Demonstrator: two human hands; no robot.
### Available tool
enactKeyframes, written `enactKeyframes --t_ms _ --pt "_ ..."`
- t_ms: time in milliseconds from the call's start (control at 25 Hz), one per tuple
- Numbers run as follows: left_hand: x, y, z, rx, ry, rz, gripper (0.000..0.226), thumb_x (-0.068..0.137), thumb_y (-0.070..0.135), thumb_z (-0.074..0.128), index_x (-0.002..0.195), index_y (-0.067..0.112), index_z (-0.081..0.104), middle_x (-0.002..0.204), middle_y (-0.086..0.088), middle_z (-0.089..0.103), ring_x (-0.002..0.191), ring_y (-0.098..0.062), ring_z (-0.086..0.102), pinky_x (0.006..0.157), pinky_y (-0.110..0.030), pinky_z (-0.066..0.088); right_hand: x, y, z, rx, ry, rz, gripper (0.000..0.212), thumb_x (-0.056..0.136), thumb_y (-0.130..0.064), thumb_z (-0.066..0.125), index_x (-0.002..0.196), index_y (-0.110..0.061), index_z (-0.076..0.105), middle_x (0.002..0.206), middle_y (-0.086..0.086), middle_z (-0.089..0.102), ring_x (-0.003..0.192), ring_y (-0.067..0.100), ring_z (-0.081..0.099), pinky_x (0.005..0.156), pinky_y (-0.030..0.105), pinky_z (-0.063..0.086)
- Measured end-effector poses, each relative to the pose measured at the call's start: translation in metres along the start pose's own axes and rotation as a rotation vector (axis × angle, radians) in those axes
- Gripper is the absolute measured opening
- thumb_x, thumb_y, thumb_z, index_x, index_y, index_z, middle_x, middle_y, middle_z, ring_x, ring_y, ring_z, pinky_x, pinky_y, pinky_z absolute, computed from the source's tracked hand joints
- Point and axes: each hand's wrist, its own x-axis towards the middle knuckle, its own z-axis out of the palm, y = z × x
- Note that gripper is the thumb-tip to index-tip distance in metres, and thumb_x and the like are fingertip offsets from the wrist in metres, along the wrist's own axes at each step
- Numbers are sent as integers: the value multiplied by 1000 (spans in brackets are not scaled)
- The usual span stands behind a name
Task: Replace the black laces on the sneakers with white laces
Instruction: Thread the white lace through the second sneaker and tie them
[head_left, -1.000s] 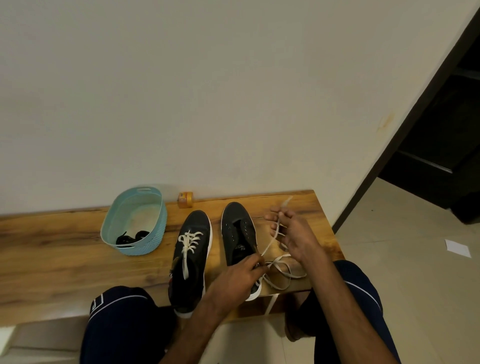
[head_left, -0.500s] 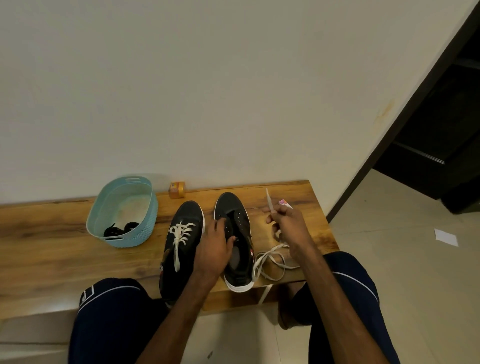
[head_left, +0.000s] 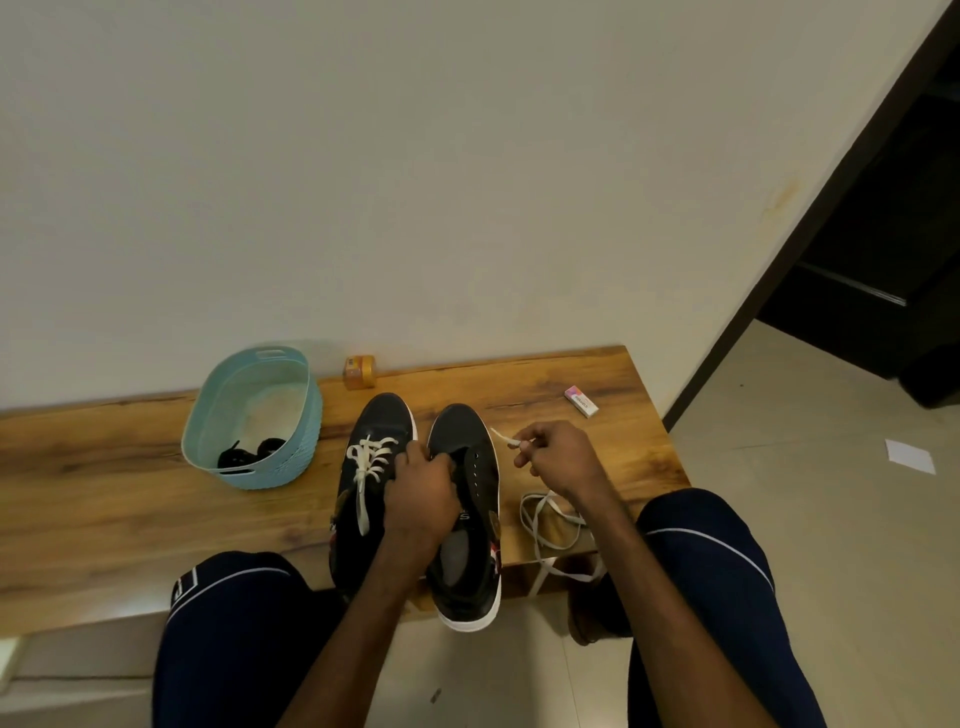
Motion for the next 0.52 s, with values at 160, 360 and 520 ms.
enactKeyframes --t_ms 160,360,520 --pt "20 9 2 -149 5 26 33 99 22 53 130 21 62 147 -6 37 136 -25 31 103 -39 44 3 14 24 -27 -18 26 10 92 -21 65 94 -22 75 87 -12 67 87 5 61 81 31 53" --pt "30 5 13 -246 73 -17 27 93 27 63 119 24 70 143 -3 42 131 -25 34 103 -40 44 9 19 40 29 74 21 7 92 -26 69 88 -21 71 85 -9 72 80 3 64 73 27 52" --pt "34 5 17 -272 86 -42 24 92 27 66 115 27 70 142 0 43 130 -23 34 101 -42 45 11 14 50 123 127 -2 13 93 -17 67 83 -25 65 76 -11 71 69 -3 66 62 14 49"
